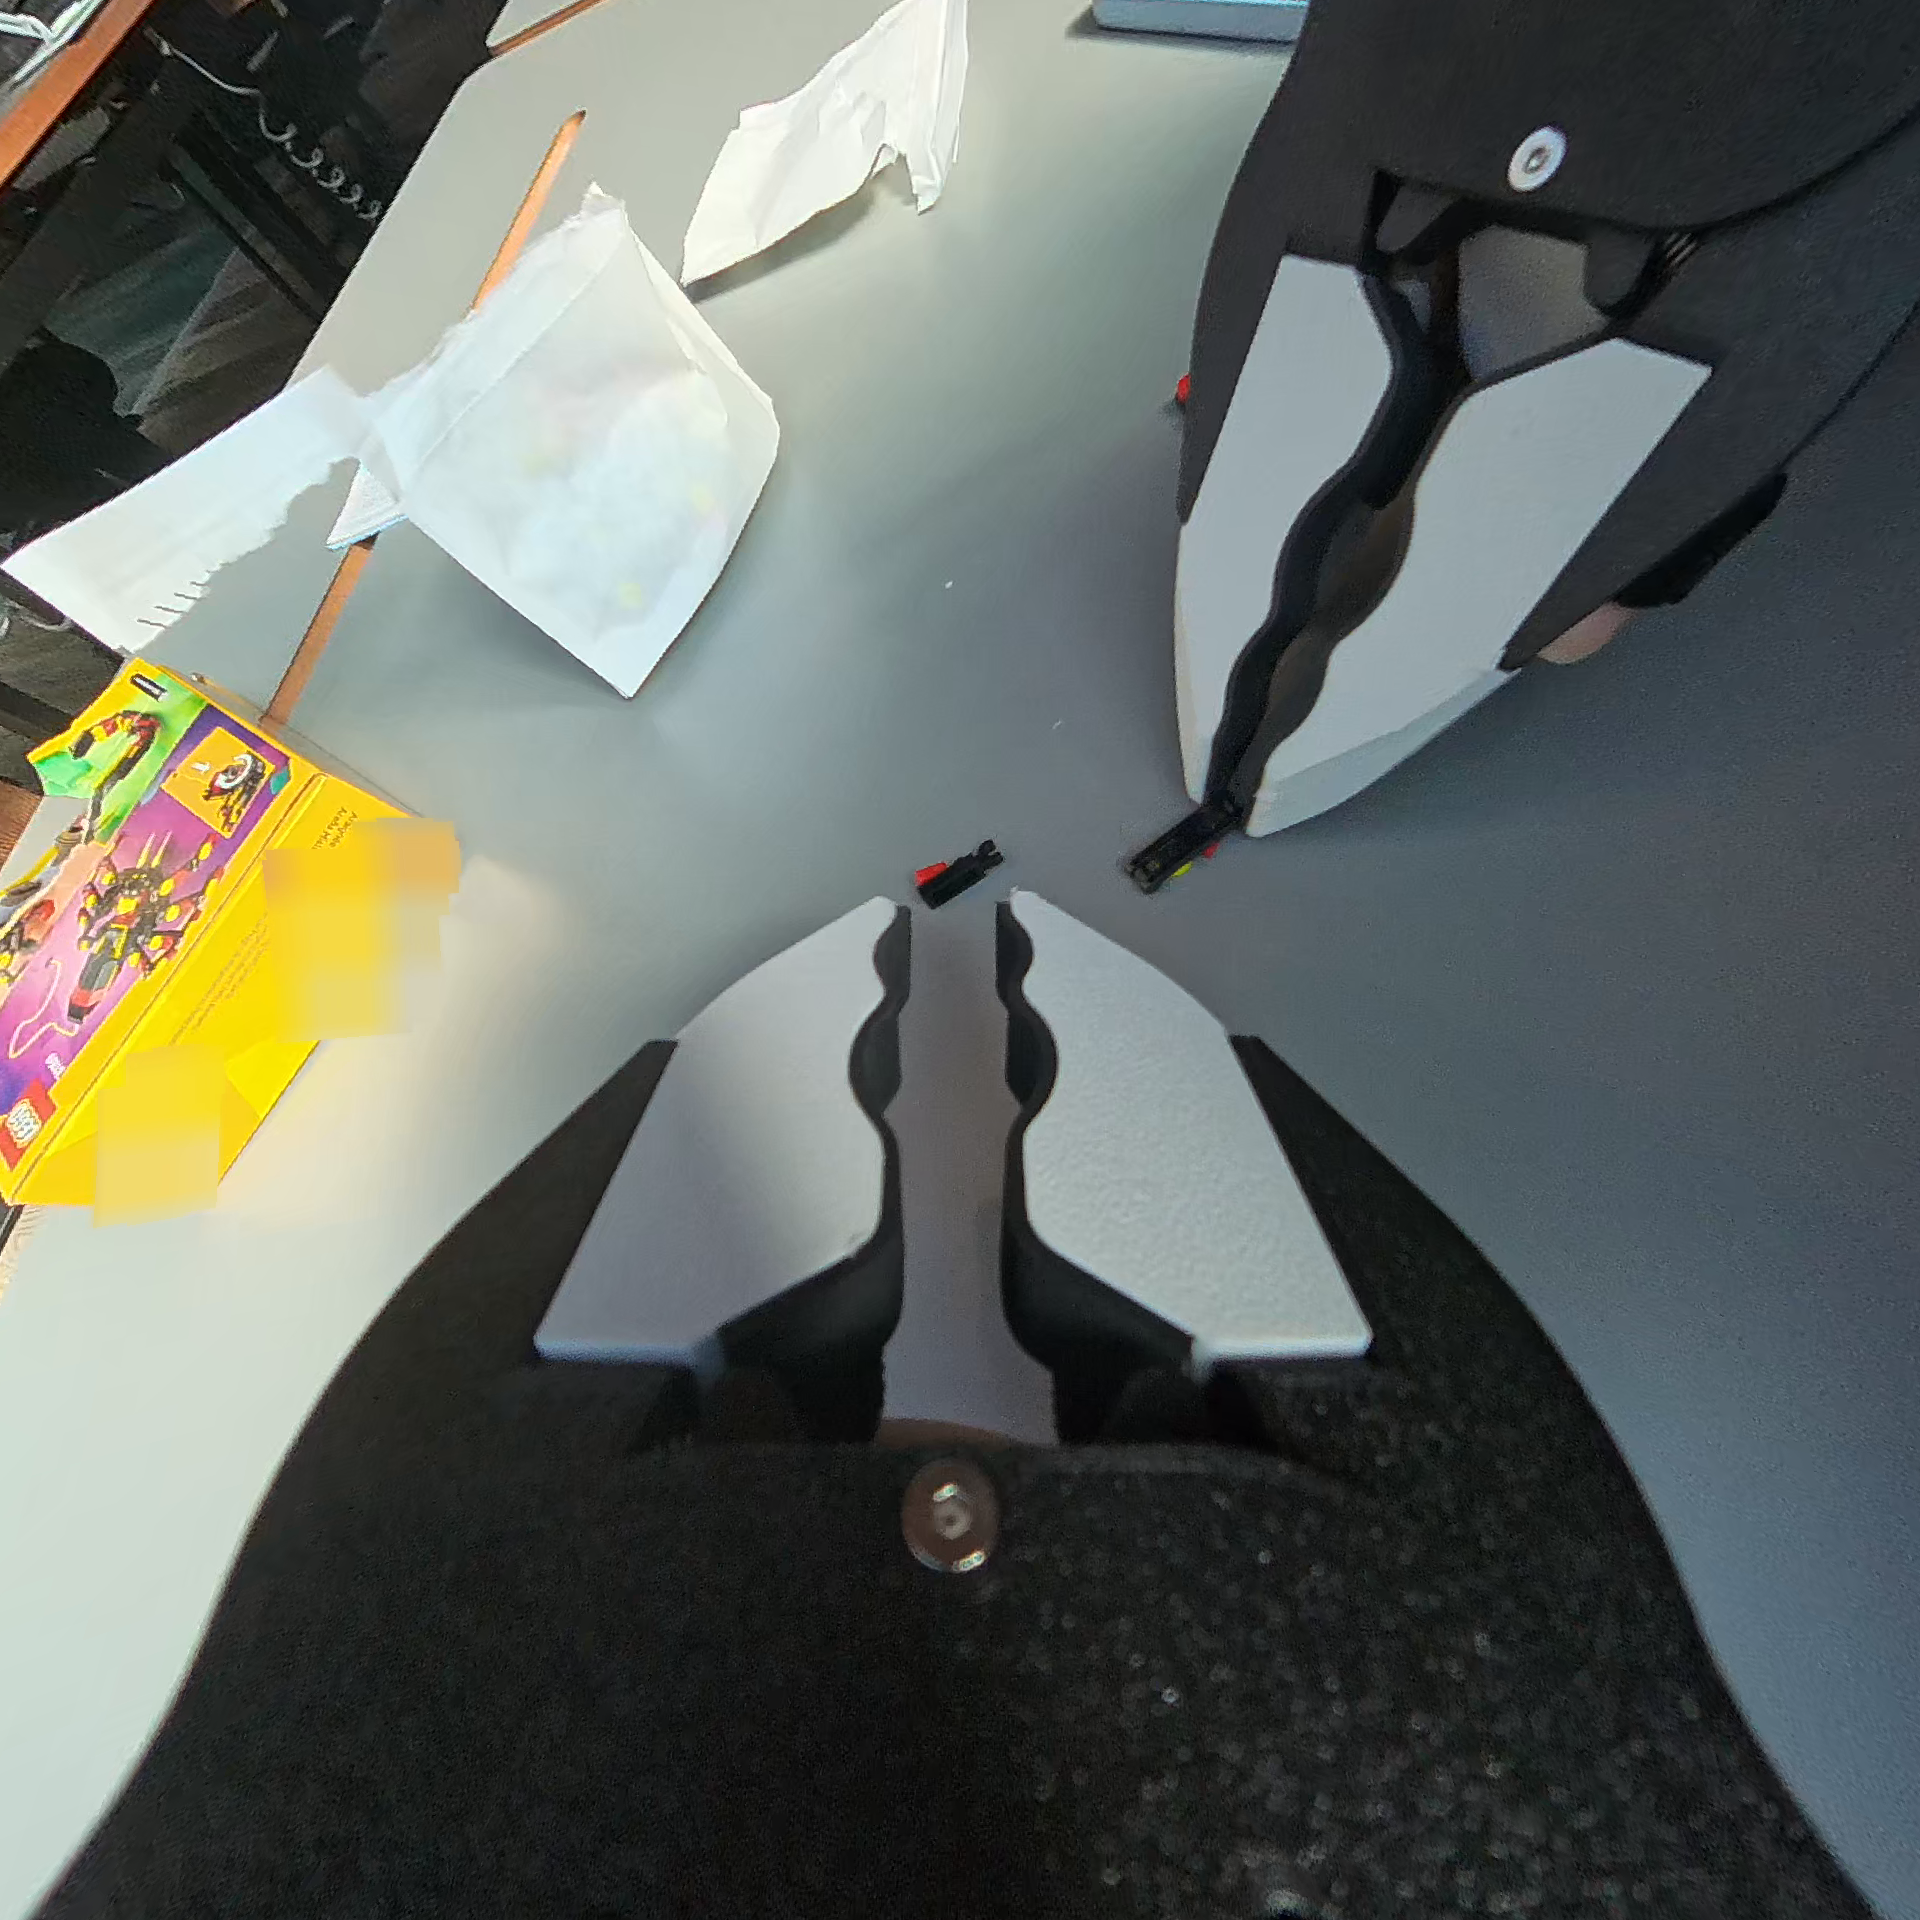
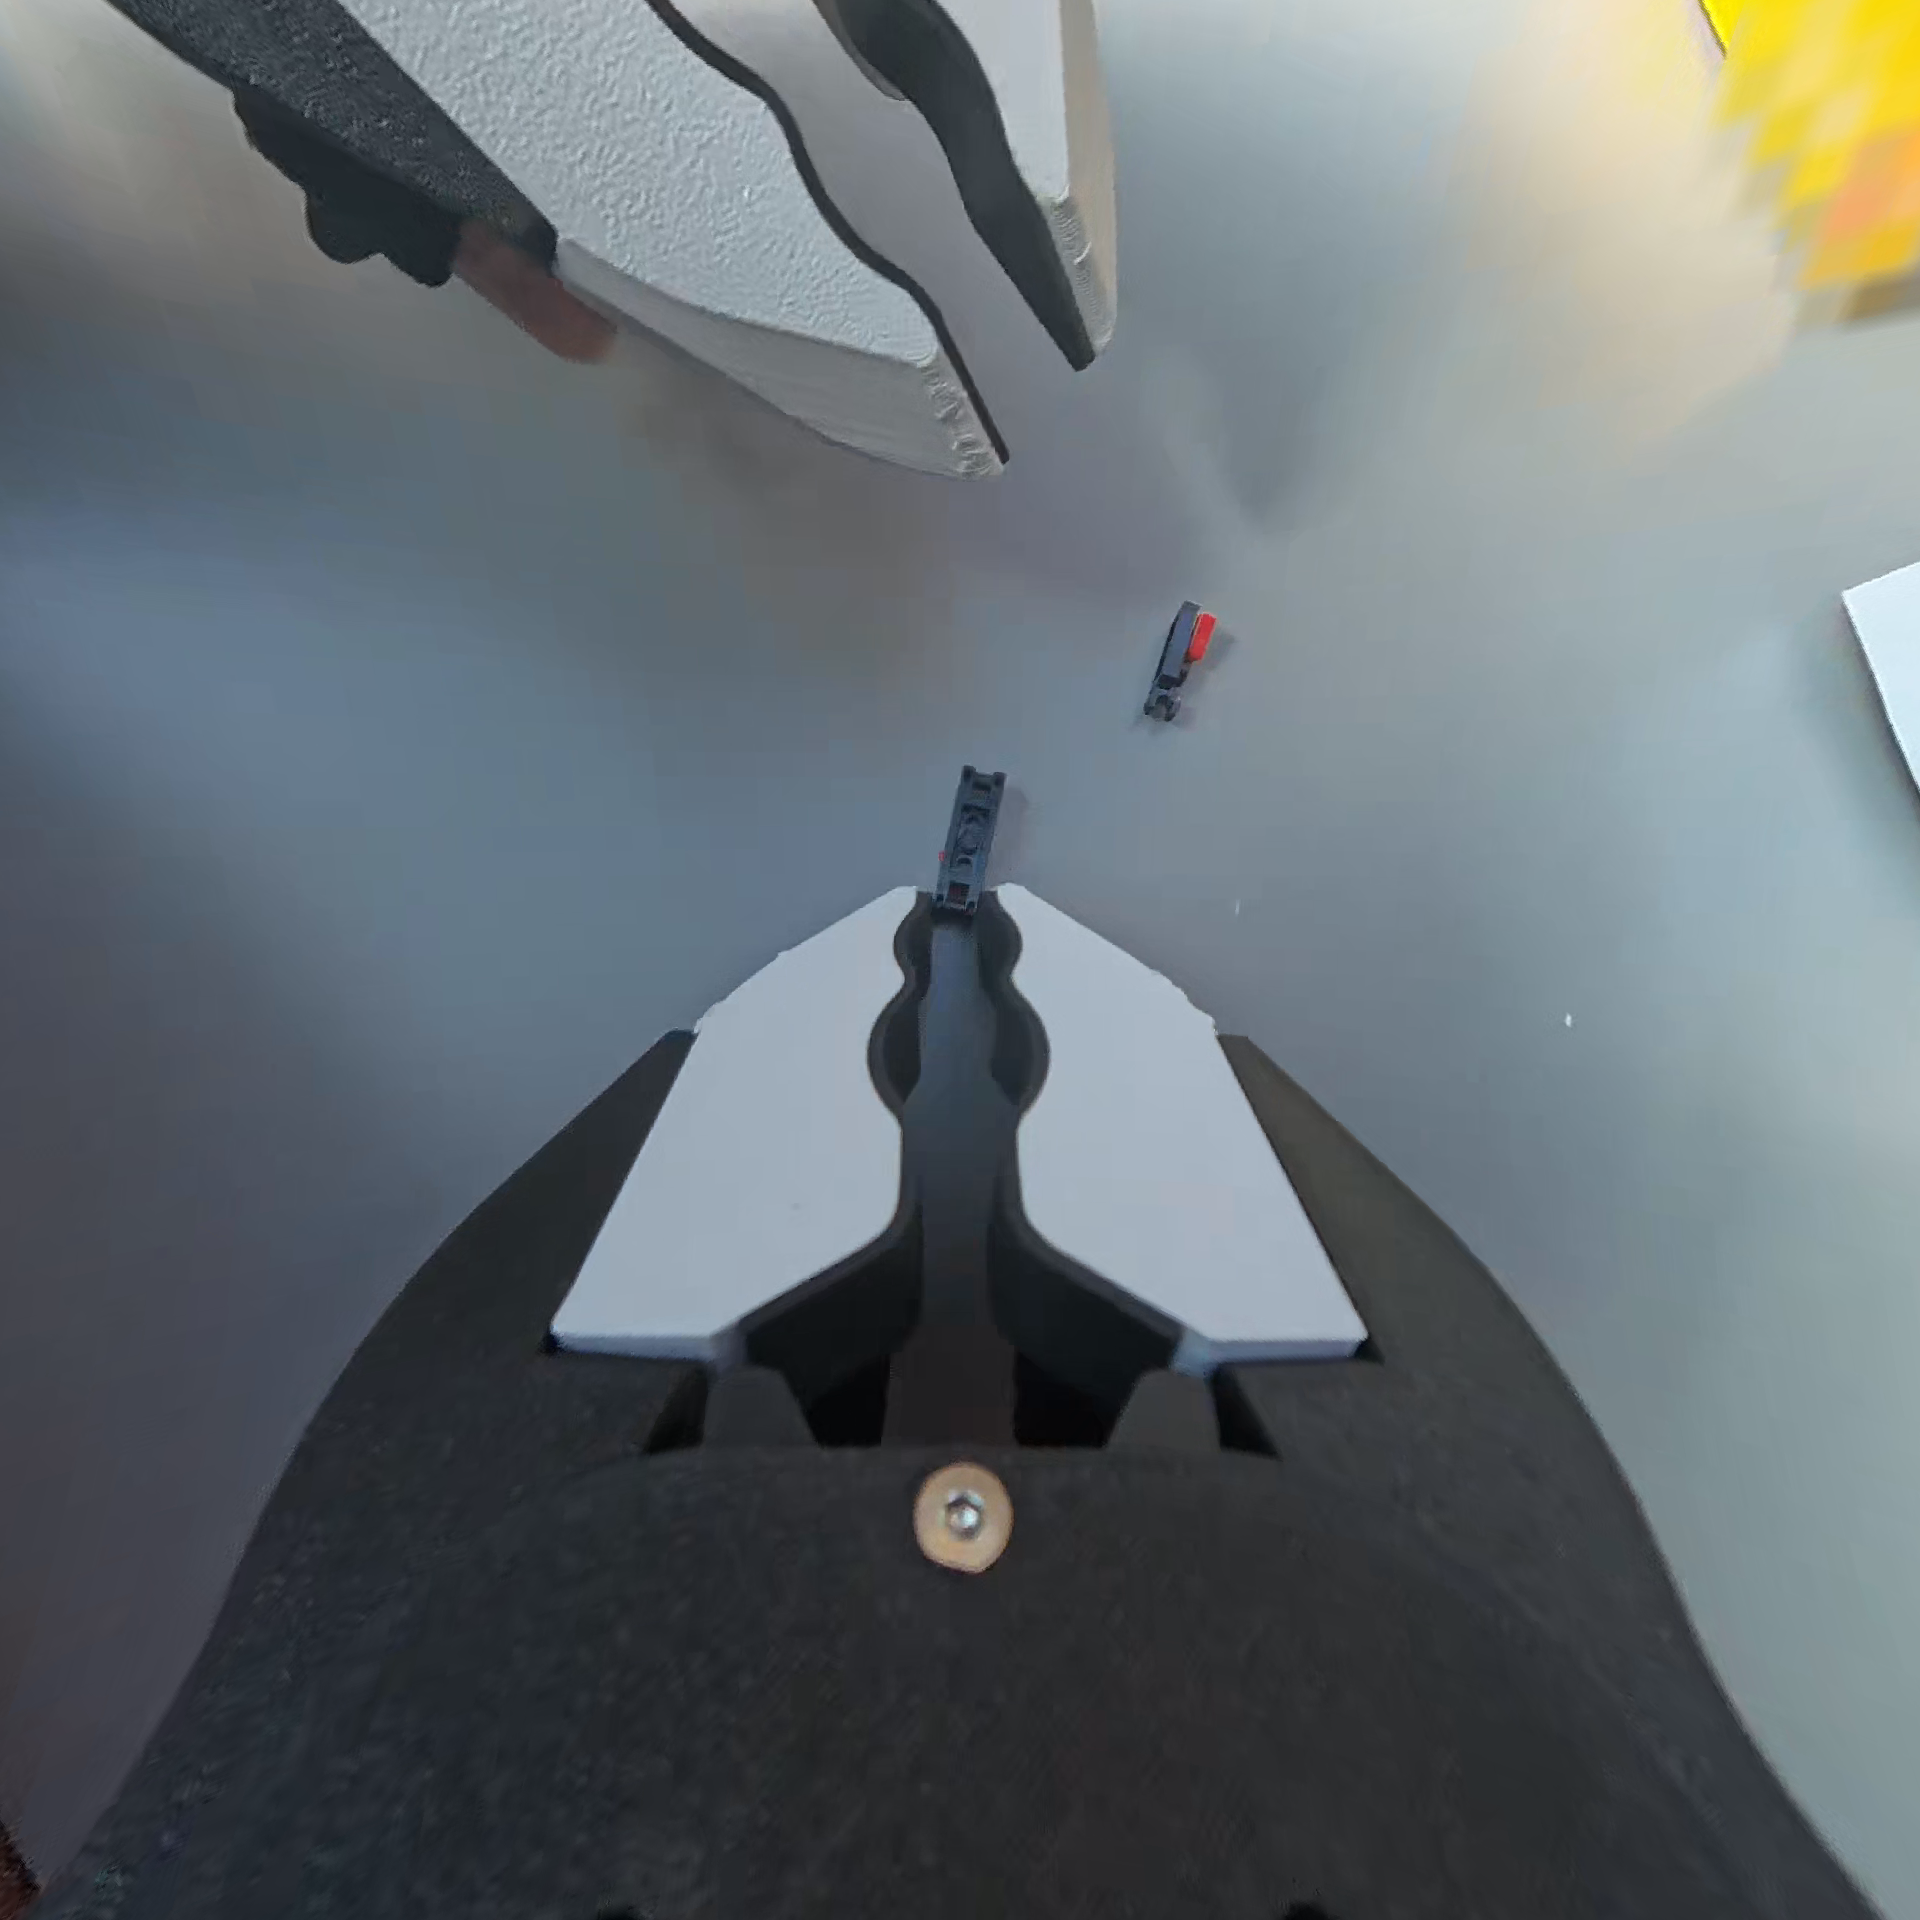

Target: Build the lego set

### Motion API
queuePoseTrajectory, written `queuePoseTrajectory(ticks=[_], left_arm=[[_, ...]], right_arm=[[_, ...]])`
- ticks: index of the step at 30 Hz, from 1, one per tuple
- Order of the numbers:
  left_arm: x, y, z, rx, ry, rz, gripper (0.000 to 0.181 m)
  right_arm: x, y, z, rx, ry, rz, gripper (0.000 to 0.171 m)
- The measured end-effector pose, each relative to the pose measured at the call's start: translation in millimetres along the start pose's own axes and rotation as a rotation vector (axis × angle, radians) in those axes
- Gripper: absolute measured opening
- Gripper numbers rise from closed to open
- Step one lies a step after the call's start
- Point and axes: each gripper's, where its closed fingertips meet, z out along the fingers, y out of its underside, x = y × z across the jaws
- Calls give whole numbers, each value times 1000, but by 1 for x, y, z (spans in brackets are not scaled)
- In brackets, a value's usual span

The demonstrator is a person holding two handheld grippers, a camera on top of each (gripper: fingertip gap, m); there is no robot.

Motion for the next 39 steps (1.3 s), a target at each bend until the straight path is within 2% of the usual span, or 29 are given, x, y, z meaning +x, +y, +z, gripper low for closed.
queuePoseTrajectory(ticks=[2, 4, 7, 9, 13, 18, 20, 22, 23, 25, 27, 29, 31, 34, 37, 39], left_arm=[[1, -2, -2, 11, -12, 23, 15], [2, -13, -7, 74, -38, 86, 15], [0, -53, -25, 261, -189, 333, 16], [5, -74, -33, 310, -241, 502, 18], [19, -86, -28, 301, -220, 729, 19], [28, -88, -10, 239, -252, 945, 20], [27, -89, -8, 228, -252, 944, 10], [22, -84, -6, 182, -197, 803, 9], [17, -77, -3, 139, -160, 688, 9], [21, -59, 5, 46, 10, 393, 9], [30, -57, 5, 52, 147, 144, 9], [37, -56, 5, 32, 253, -19, 9], [38, -58, 4, 21, 293, -77, 9], [41, -59, 5, -25, 318, -84, 9], [47, -65, 5, -30, 344, -77, 9], [47, -65, 5, -36, 342, -70, 9]], right_arm=[[2, -4, -3, 28, -61, 70, 8], [3, -19, -14, 138, -194, 202, 8], [-5, -48, -48, 305, -627, 491, 8], [1, -58, -65, 354, -823, 617, 8], [4, -62, -88, 342, -1051, 726, 7], [-6, -63, -99, 295, -1144, 721, 8], [-4, -62, -98, 298, -1131, 728, 8], [6, -62, -96, 342, -1091, 753, 14], [17, -59, -90, 377, -981, 736, 19], [44, -57, -89, 521, -678, 579, 16], [51, -60, -99, 614, -392, 309, 14], [40, -63, -103, 612, -201, 39, 14], [21, -65, -101, 580, -102, -193, 15], [8, -60, -89, 478, -5, -413, 14], [2, -53, -78, 400, 25, -556, 12], [4, -50, -76, 379, 21, -577, 8]])
